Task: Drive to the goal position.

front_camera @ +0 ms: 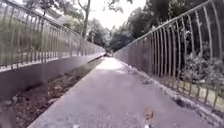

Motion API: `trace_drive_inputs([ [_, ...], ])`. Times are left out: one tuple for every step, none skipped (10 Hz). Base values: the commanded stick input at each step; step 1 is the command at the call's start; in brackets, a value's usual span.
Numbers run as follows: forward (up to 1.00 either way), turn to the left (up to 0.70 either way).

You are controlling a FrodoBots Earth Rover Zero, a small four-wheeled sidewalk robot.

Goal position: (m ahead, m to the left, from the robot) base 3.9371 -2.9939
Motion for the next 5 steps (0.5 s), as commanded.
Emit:
trace_drive_inputs([
  [0.5, 0.0],
  [0.5, 0.0],
  [0.5, 0.0],
  [0.5, 0.0],
  [0.5, 0.0],
])
